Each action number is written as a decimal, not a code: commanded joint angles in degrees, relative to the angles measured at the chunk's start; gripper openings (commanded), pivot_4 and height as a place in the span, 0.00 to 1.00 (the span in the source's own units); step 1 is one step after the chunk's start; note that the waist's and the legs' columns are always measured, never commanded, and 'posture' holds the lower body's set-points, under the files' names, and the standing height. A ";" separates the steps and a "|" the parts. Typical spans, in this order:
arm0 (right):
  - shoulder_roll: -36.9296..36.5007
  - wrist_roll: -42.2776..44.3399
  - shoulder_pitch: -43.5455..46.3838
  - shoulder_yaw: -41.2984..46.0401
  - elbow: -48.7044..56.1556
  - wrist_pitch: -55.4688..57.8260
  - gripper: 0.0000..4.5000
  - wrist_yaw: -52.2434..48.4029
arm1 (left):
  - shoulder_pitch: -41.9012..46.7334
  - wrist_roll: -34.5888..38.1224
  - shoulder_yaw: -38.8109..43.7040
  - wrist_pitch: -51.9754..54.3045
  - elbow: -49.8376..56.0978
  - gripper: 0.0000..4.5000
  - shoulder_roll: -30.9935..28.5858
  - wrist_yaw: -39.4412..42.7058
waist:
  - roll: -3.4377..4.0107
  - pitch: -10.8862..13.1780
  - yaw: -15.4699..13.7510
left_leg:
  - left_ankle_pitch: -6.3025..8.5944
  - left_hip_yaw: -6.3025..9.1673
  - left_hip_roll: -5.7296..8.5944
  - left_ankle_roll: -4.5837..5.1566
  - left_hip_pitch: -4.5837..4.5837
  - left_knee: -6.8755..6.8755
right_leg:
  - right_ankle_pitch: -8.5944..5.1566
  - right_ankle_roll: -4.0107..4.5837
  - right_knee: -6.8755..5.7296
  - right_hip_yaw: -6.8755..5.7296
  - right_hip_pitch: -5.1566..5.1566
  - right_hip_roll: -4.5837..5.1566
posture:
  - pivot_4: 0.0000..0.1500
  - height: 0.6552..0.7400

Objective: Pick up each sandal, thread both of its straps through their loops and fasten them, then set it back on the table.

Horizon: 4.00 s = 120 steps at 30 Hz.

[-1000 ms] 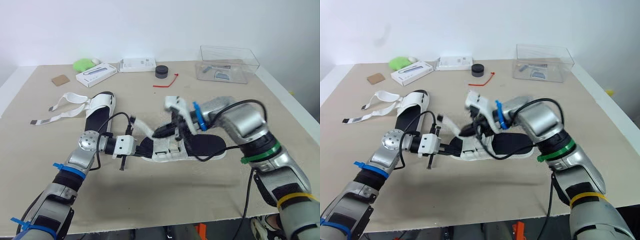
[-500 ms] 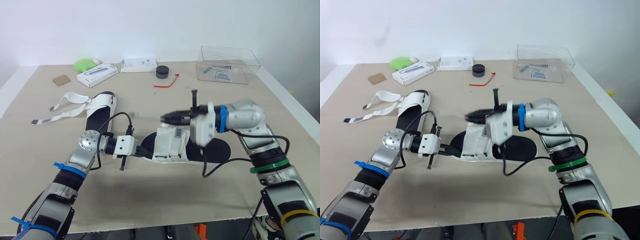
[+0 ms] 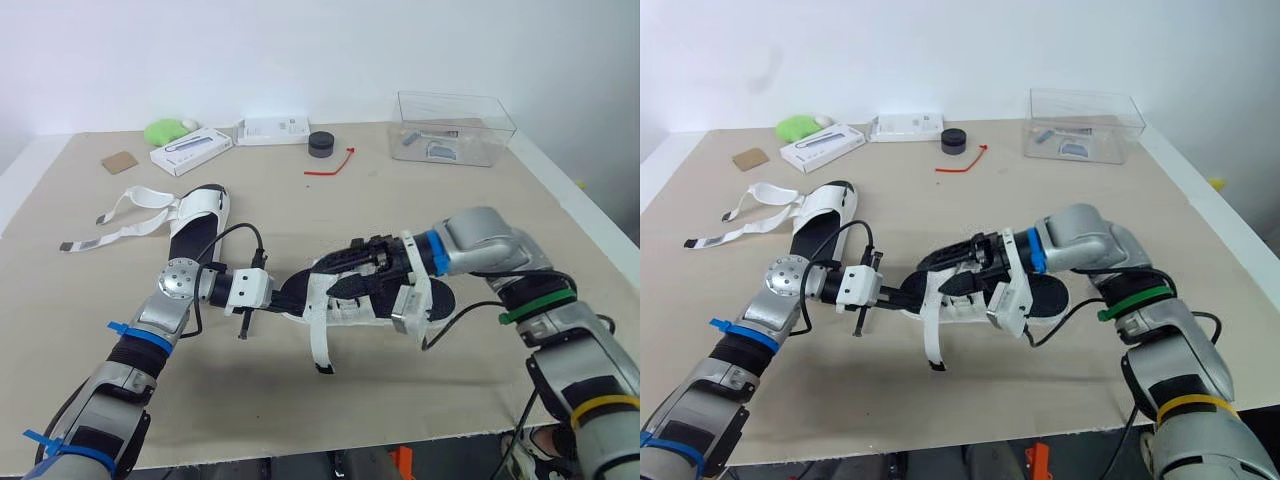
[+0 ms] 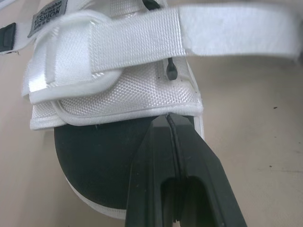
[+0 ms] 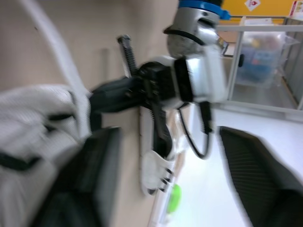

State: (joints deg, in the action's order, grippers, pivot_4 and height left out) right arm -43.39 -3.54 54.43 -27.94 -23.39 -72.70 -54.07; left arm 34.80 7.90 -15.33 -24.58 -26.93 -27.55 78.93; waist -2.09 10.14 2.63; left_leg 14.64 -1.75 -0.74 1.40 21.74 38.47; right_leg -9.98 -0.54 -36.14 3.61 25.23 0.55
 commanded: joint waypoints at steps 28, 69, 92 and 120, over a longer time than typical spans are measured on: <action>-6.20 88.12 -32.86 10.13 53.81 130.18 1.00 47.42 | 0.86 3.42 2.79 11.04 1.83 0.00 0.45 -0.60 | -0.11 -0.07 -0.10 | 0.01 0.17 -0.20 -0.05 0.33 0.06 | 0.11 -0.23 0.07 -0.23 0.13 -0.17 | 1.00 1.00; 0.09 110.62 -9.82 16.46 28.09 143.61 0.02 57.36 | -1.91 2.56 2.12 11.68 5.29 0.00 0.34 -2.52 | -0.11 -0.07 -0.05 | 0.06 0.19 -0.22 0.05 0.57 0.02 | 0.07 -0.18 0.18 -0.36 0.20 -0.20 | 1.00 1.00; 7.31 97.65 -5.05 19.85 14.91 156.79 0.02 50.36 | -1.81 1.65 2.21 10.16 4.12 0.00 1.39 -3.05 | -0.10 -0.07 -0.05 | 0.07 0.24 -0.22 0.07 0.62 0.05 | 0.10 -0.23 0.20 -0.39 0.21 -0.16 | 1.00 1.00; 14.22 92.53 -5.74 27.90 12.46 163.39 0.02 51.73 | -2.07 1.34 1.98 9.10 3.84 0.00 0.87 -2.53 | -0.07 -0.08 0.03 | 0.08 0.25 -0.23 0.09 0.62 0.04 | 0.11 -0.24 0.21 -0.37 0.23 -0.18 | 1.00 1.00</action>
State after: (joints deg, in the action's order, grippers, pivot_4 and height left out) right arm -29.35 87.64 48.84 -1.01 -12.50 89.62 -2.55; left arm 33.03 9.96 -13.28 -15.14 -23.53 -26.00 76.57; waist -2.16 10.06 2.66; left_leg 14.72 -1.50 -0.97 1.48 22.36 38.50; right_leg -9.87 -0.78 -35.94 3.23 25.45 0.36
